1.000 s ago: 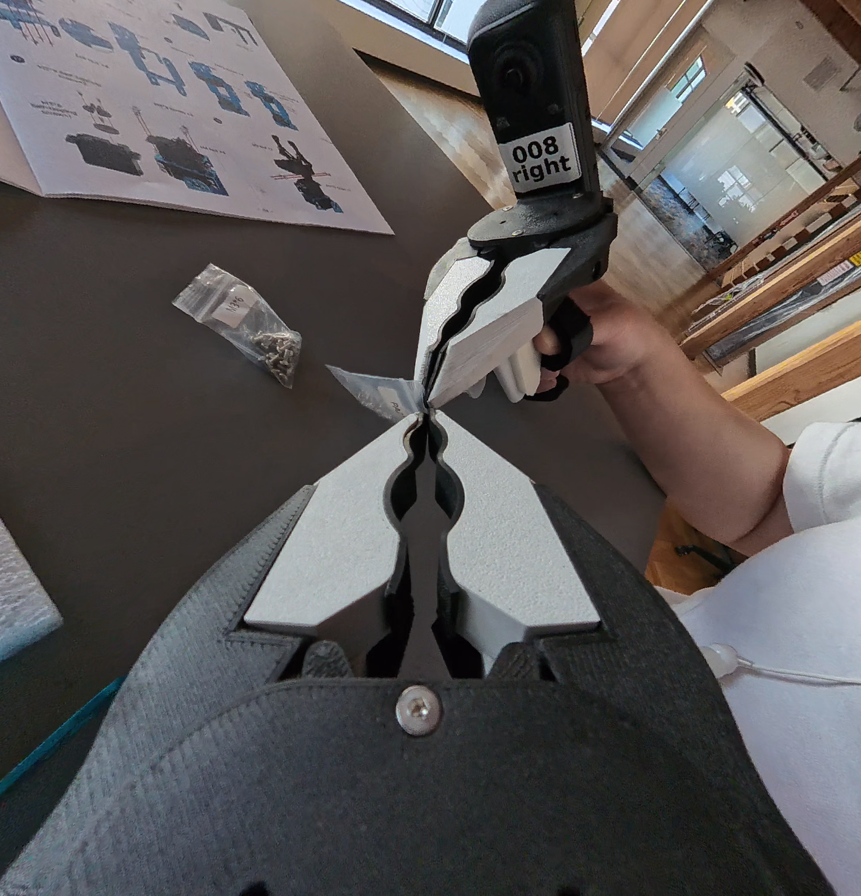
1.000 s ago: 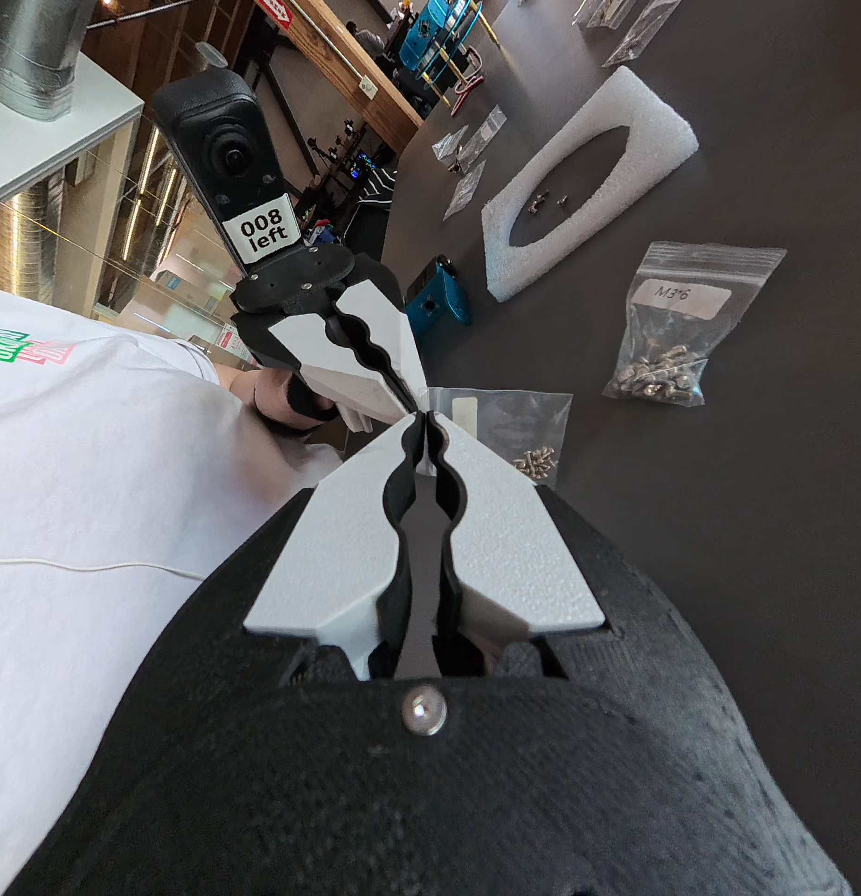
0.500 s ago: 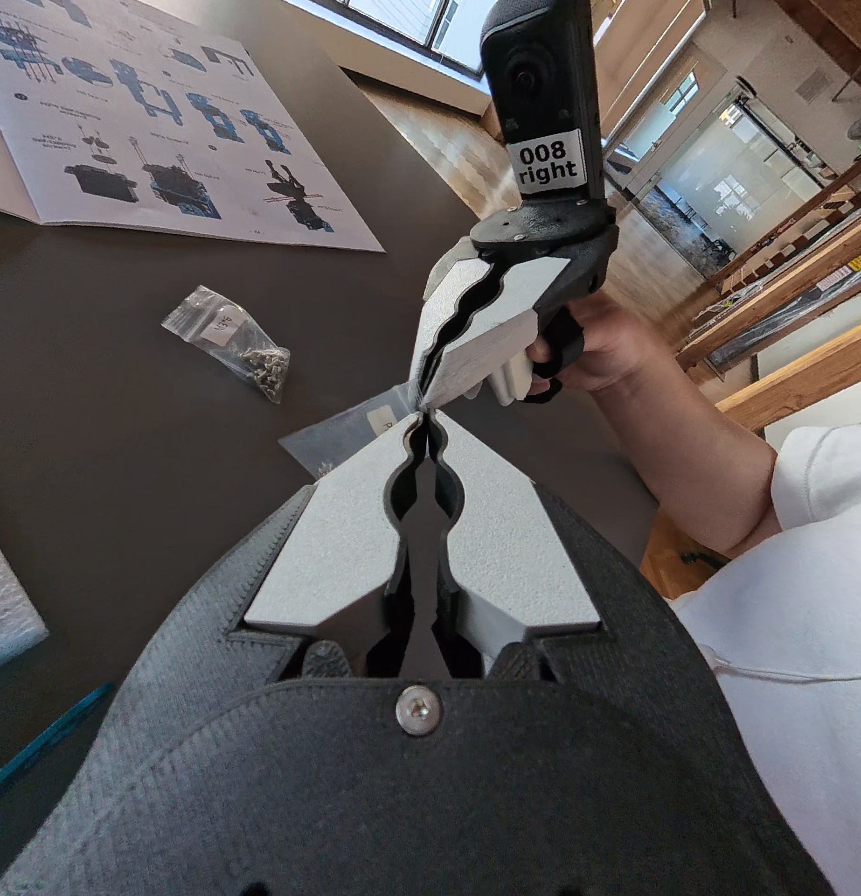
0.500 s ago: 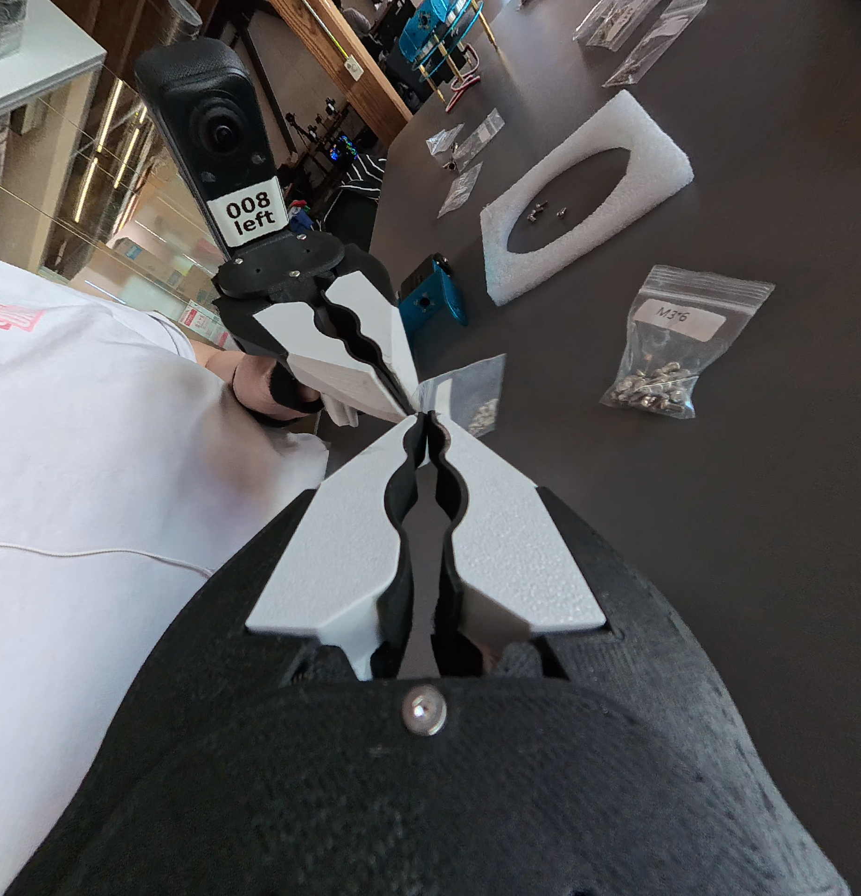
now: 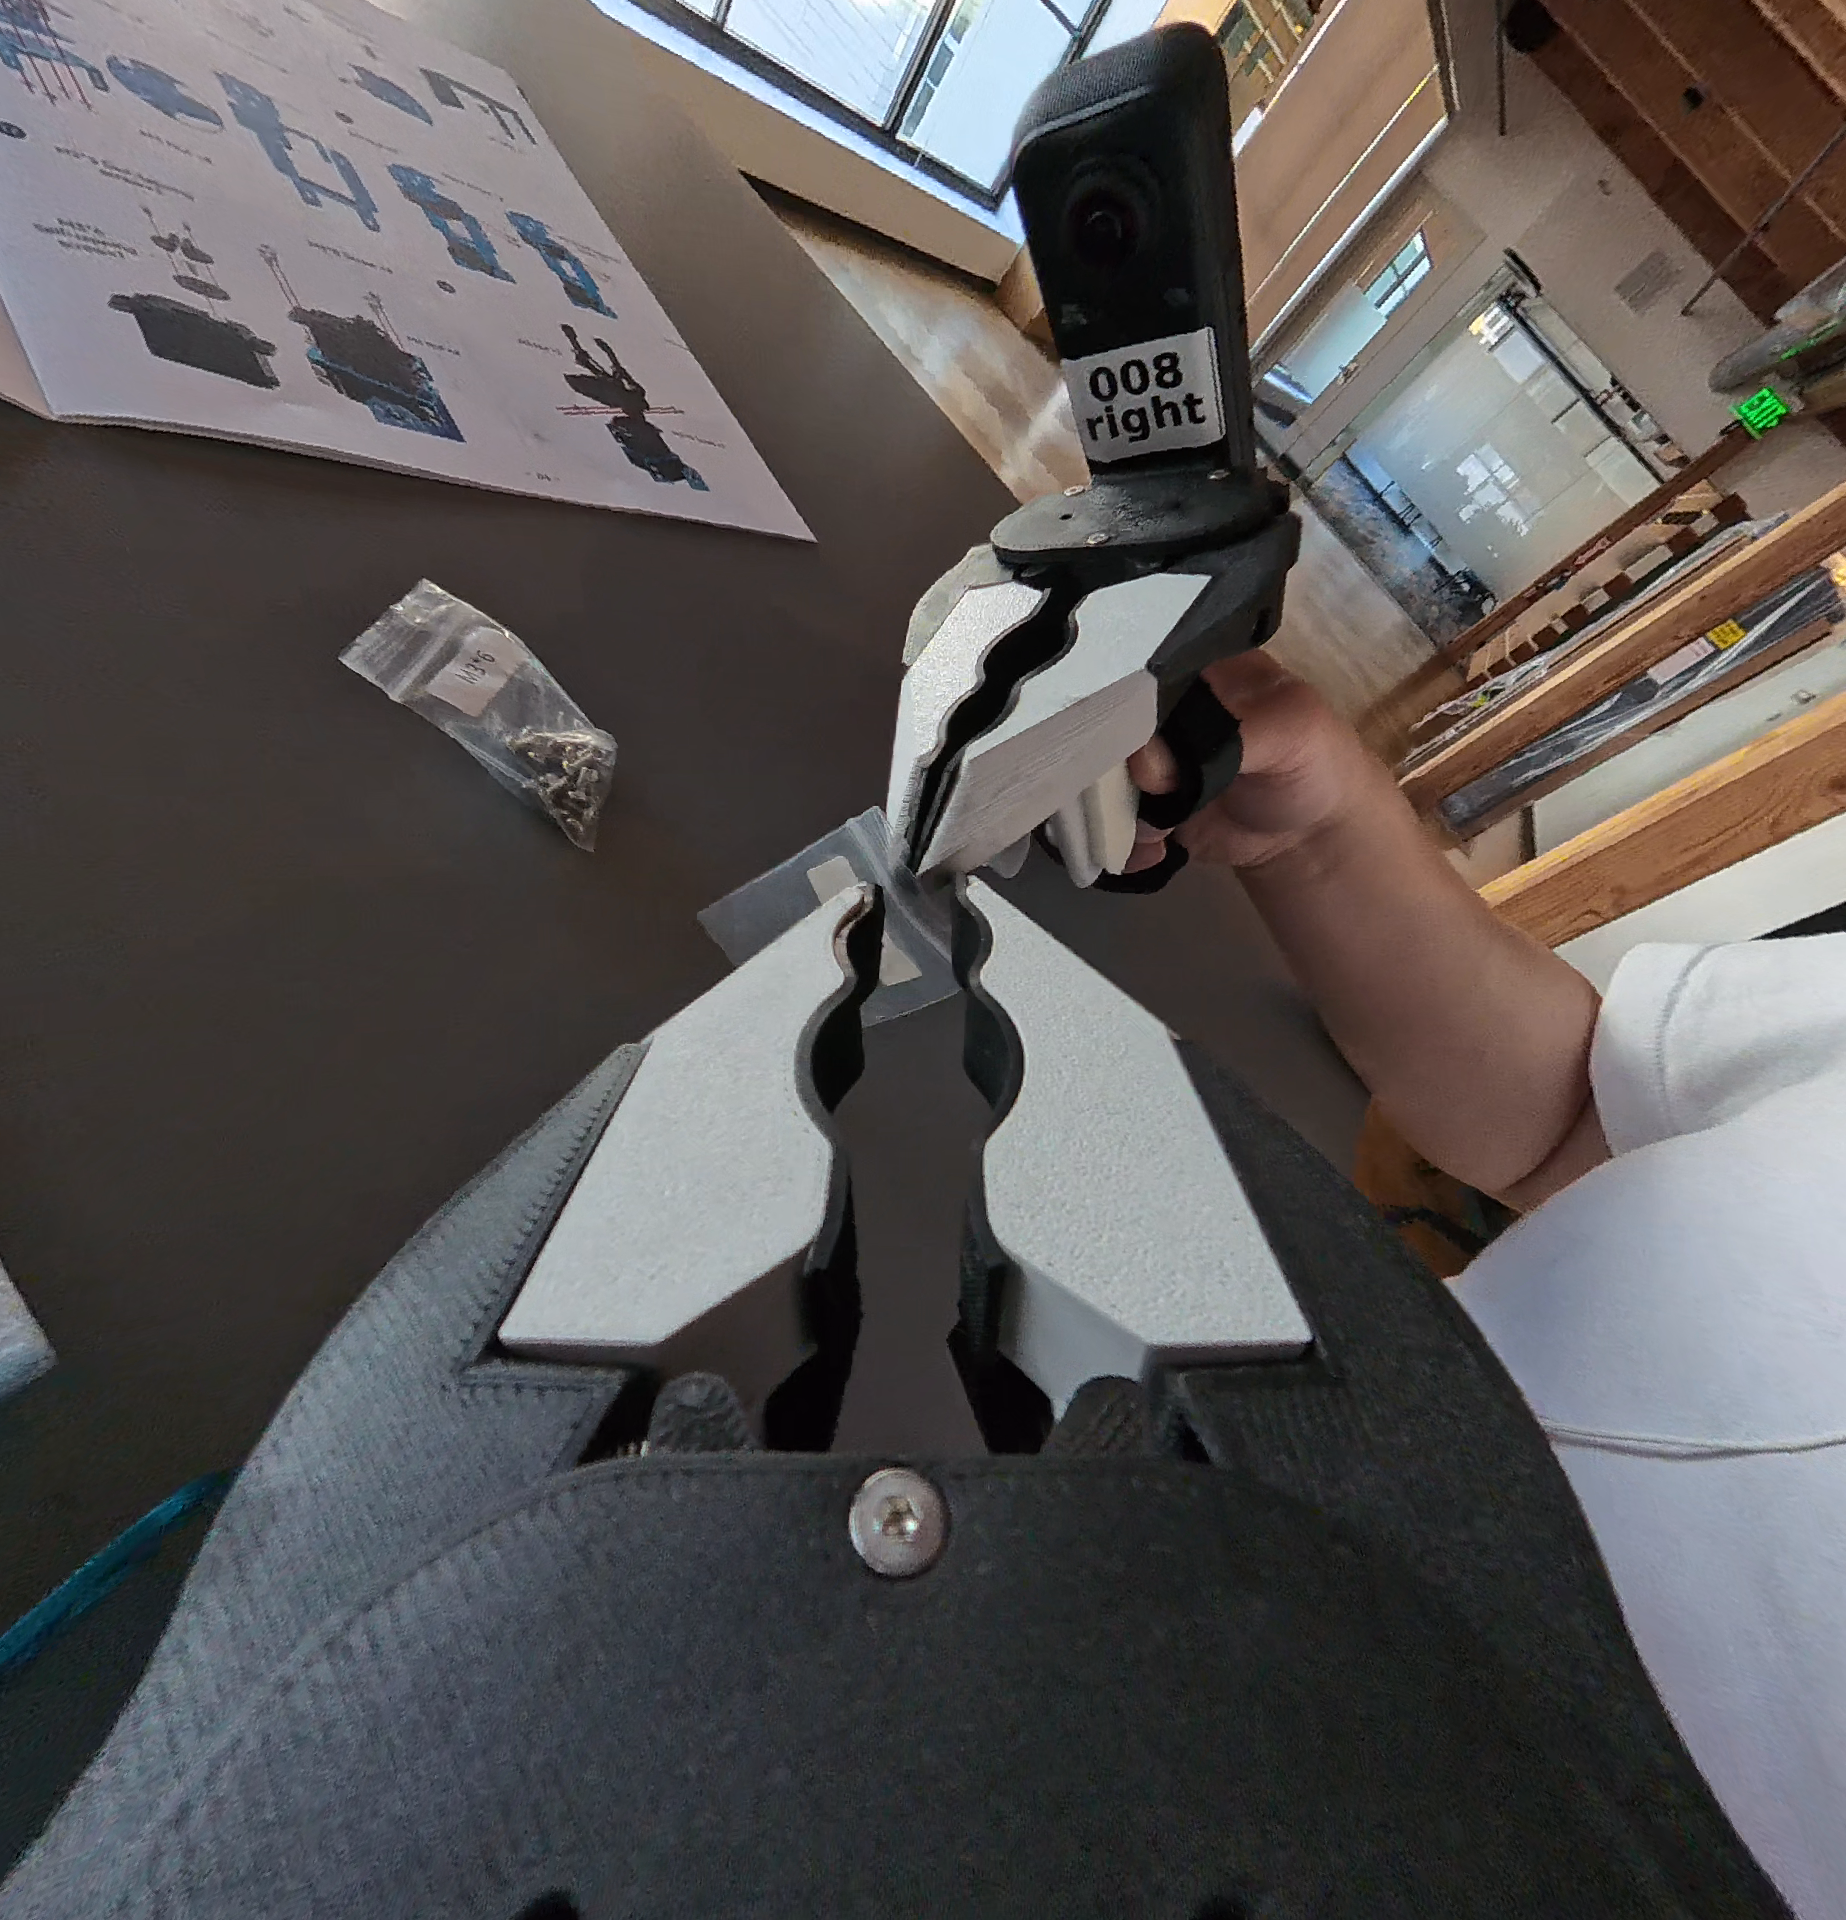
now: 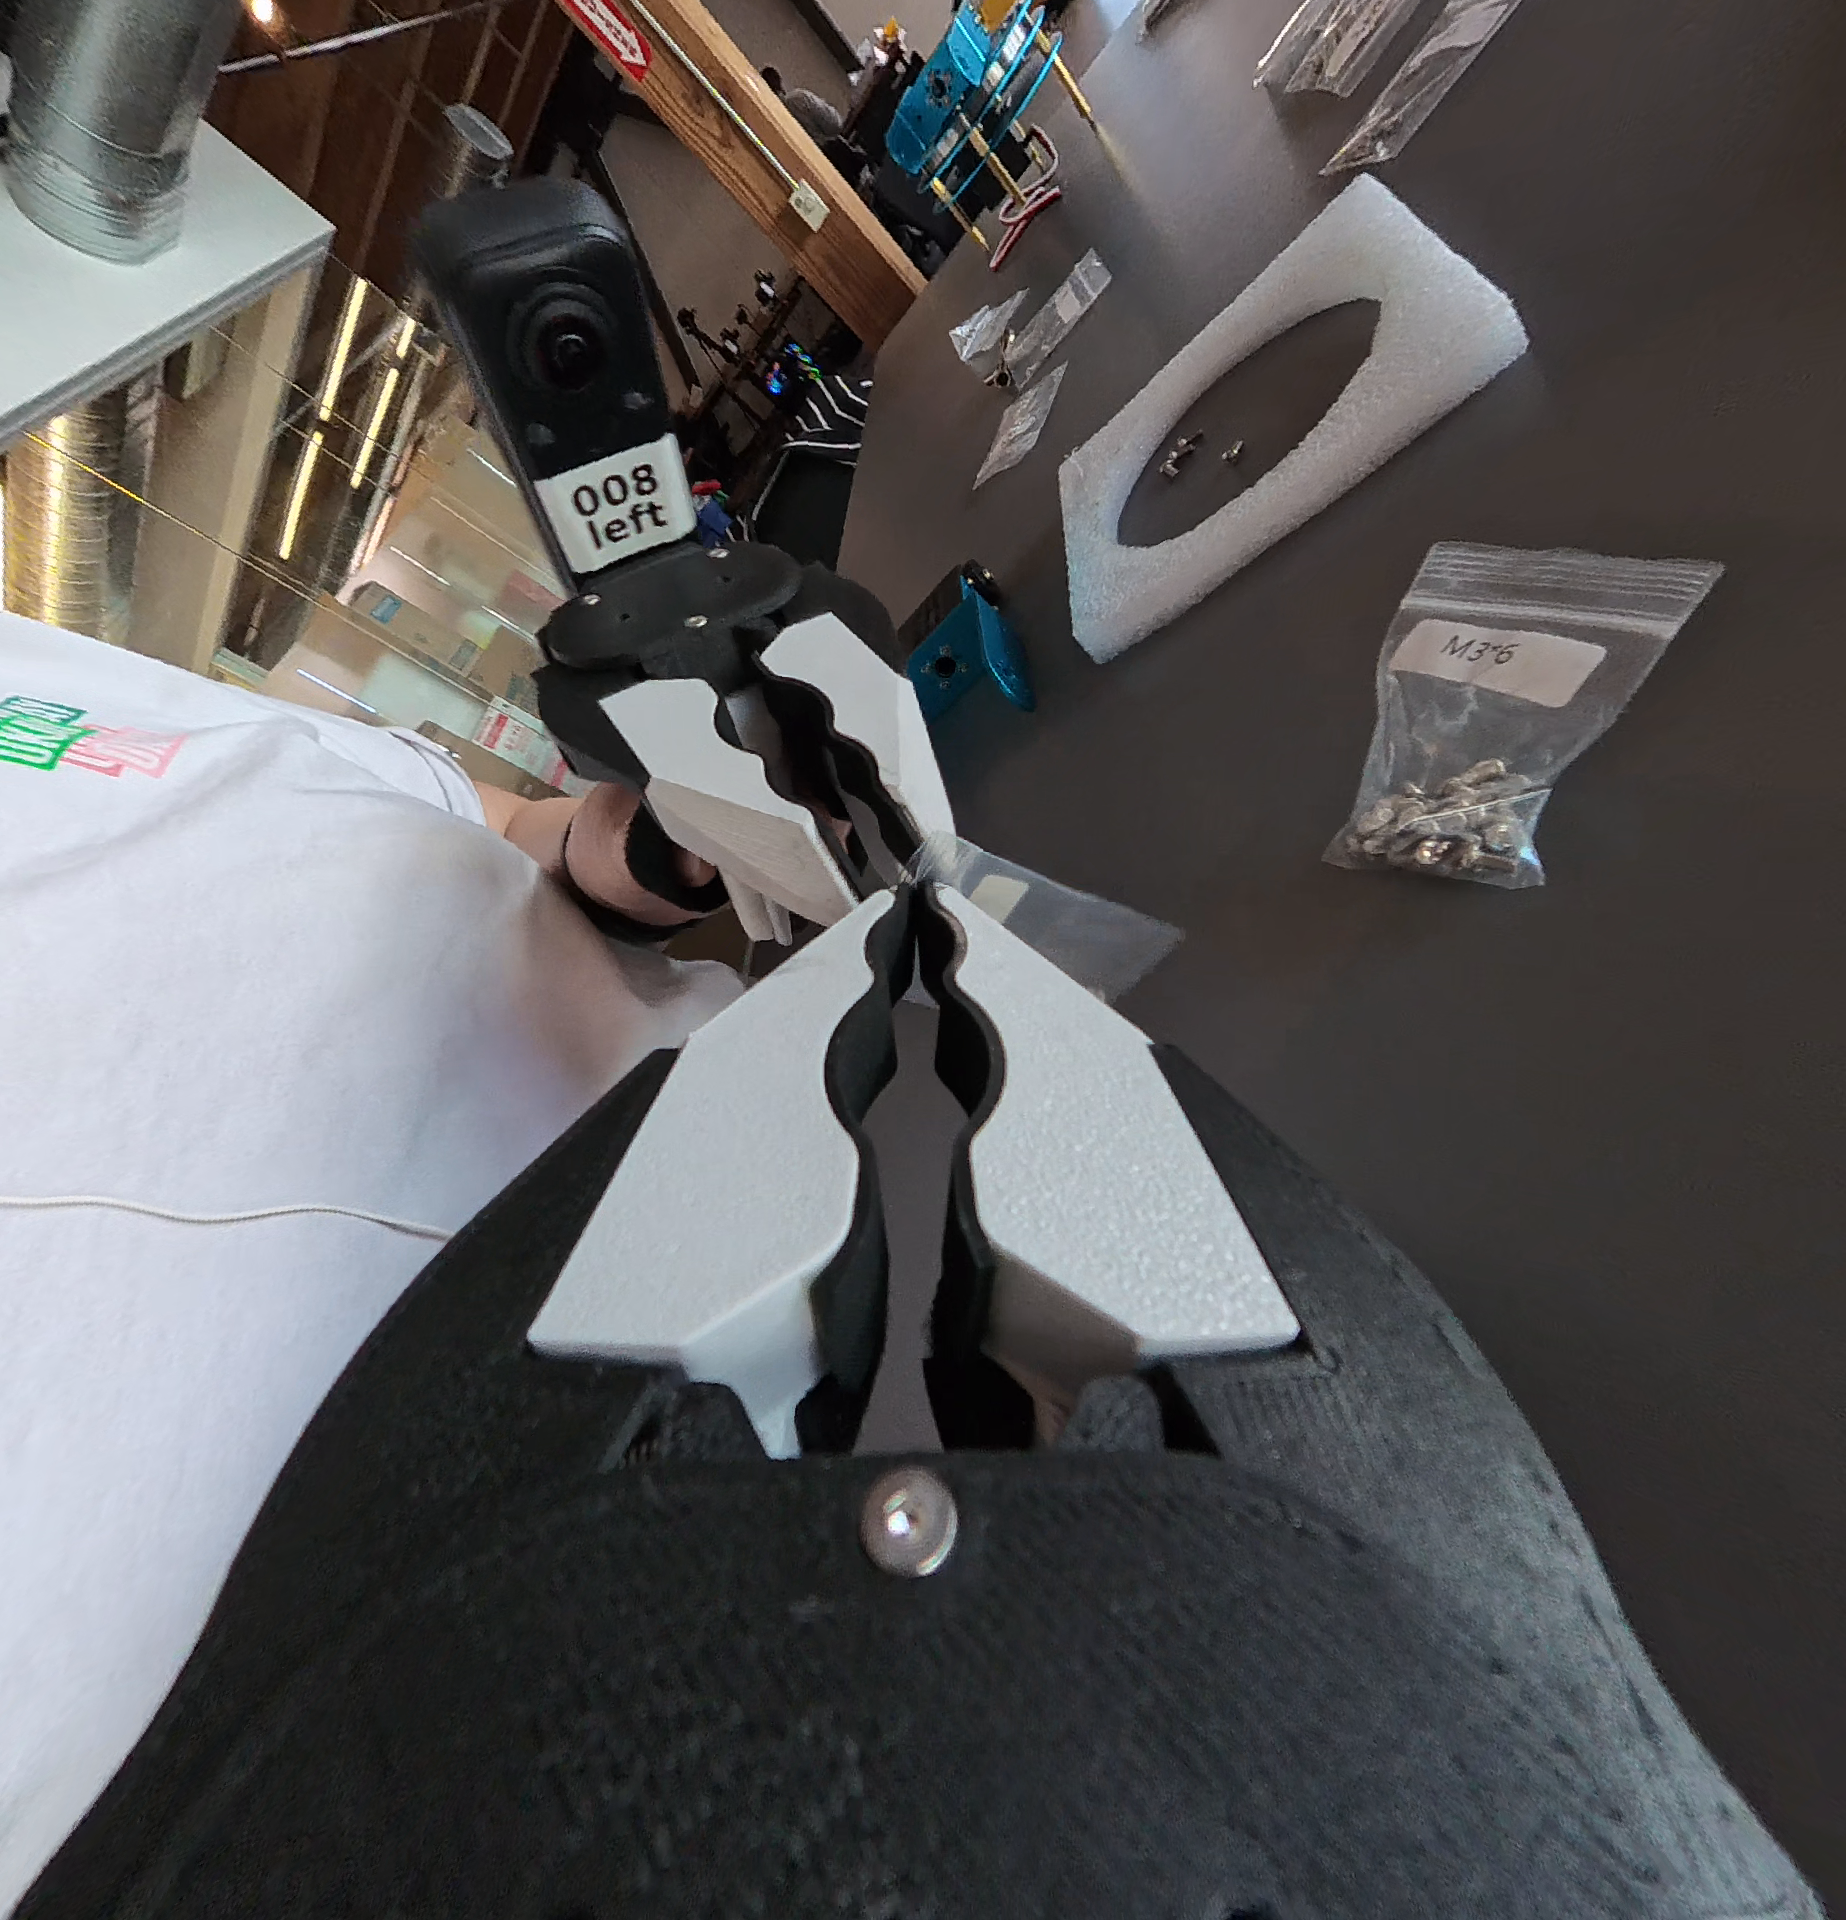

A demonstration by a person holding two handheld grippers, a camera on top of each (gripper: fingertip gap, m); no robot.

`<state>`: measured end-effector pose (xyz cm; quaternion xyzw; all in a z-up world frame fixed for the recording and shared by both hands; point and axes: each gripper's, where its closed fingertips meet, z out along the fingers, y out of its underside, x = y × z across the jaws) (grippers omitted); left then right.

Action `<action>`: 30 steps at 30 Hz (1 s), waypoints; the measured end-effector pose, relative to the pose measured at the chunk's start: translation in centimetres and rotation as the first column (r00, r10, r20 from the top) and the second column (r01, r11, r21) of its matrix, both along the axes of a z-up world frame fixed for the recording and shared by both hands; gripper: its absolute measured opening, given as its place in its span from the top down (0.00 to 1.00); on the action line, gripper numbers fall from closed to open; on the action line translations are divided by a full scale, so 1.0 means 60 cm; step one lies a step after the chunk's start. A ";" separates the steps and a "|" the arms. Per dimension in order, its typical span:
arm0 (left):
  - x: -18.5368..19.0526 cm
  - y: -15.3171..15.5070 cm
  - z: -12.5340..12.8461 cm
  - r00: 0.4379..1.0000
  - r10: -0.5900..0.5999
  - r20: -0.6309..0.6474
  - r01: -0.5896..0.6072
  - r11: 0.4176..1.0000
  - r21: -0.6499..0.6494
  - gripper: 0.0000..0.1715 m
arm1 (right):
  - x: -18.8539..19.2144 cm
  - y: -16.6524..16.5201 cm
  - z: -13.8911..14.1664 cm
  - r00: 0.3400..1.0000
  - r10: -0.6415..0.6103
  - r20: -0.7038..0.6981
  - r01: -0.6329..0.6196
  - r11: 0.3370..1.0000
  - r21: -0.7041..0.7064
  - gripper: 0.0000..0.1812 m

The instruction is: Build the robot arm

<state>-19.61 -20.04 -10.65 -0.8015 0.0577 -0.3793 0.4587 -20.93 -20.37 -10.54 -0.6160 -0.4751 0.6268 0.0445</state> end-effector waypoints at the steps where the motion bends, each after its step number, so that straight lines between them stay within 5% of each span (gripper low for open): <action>1: 0.000 -0.001 0.001 1.000 -0.007 0.021 0.007 1.000 -0.006 0.93 | 0.000 -0.001 0.001 1.000 0.006 -0.002 -0.006 1.000 -0.014 1.00; 9: 0.003 -0.009 -0.003 0.997 -0.039 0.061 0.041 0.999 -0.033 0.97 | 0.002 -0.006 0.002 0.999 0.032 -0.008 -0.032 0.997 -0.067 1.00; 15: 0.005 -0.015 0.003 0.968 -0.071 0.242 0.100 0.988 -0.114 1.00 | 0.005 -0.011 0.008 0.998 0.060 -0.027 -0.063 0.990 -0.122 1.00; 26: -0.021 -0.009 -0.027 0.993 -0.008 -0.116 -0.009 0.990 -0.144 1.00 | -0.003 -0.002 -0.021 0.997 -0.029 0.075 0.027 0.999 0.035 1.00; 30: -0.025 -0.007 -0.031 0.989 0.012 -0.146 -0.035 0.987 -0.154 1.00 | -0.005 -0.001 -0.025 0.995 -0.052 0.088 0.045 0.996 0.079 1.00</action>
